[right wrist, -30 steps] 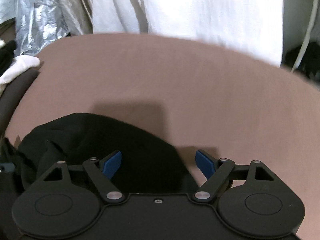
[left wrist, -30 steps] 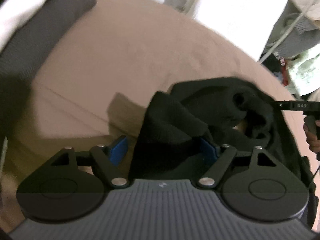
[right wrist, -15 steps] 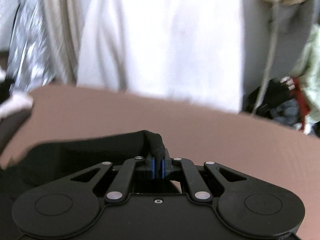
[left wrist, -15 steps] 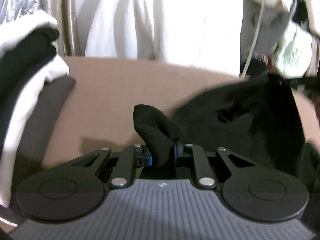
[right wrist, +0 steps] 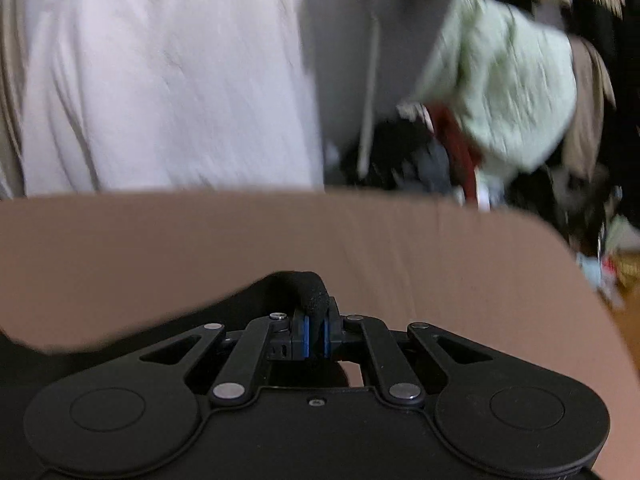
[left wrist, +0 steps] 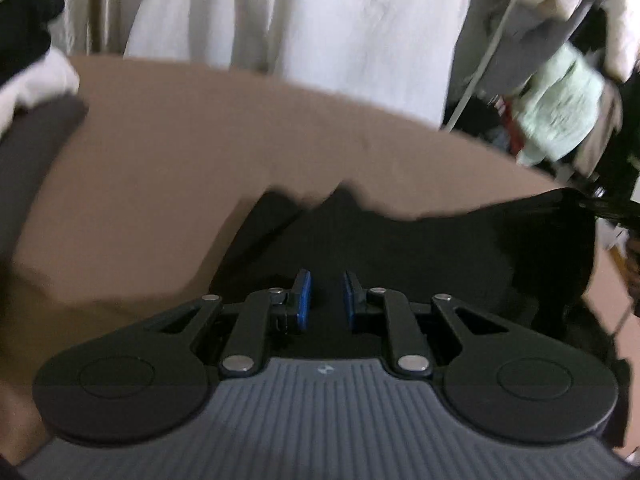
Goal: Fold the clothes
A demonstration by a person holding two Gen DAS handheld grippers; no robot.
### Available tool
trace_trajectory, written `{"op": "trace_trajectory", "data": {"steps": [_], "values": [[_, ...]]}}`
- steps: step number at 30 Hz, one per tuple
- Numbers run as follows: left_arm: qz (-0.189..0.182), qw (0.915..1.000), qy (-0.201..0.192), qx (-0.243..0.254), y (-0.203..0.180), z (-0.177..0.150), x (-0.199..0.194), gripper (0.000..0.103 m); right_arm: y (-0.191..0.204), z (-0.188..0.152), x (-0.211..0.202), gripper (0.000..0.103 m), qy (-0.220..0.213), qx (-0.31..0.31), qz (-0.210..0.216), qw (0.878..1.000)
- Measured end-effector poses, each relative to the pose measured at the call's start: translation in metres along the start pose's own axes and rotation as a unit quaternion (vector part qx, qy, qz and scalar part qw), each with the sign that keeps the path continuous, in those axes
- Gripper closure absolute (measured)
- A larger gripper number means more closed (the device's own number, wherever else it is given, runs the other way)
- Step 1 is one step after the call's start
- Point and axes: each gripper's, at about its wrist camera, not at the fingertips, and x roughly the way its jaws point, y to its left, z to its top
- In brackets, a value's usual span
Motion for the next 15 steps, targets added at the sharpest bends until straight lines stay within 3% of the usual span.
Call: {"op": "trace_trajectory", "data": {"steps": [3,6,9,12,14,15], "values": [[0.032,0.9994,-0.003,0.016,0.004,0.000,0.004,0.076,-0.016,-0.020,0.010,0.096,0.033,0.015,-0.009,0.999],[0.032,0.9993,-0.015,0.007,0.017,-0.002,0.002,0.046,-0.018,-0.022,0.007,0.096,0.038,0.006,0.003,0.999],[0.027,0.9995,-0.012,-0.010,0.020,0.001,0.010,0.037,-0.015,-0.012,-0.005,0.096,0.026,-0.014,0.015,0.999],[-0.011,0.9993,0.020,-0.030,0.024,-0.004,0.025,0.031,-0.010,-0.009,-0.011,0.096,0.021,-0.023,0.024,0.999],[-0.032,0.9978,0.033,-0.048,0.026,-0.008,0.031,0.046,-0.007,-0.012,-0.014,0.096,0.021,-0.027,0.037,0.999],[-0.040,0.9968,0.039,-0.058,0.027,-0.010,0.033,0.088,-0.008,-0.014,-0.015,0.096,0.021,-0.024,0.041,0.999]]}}
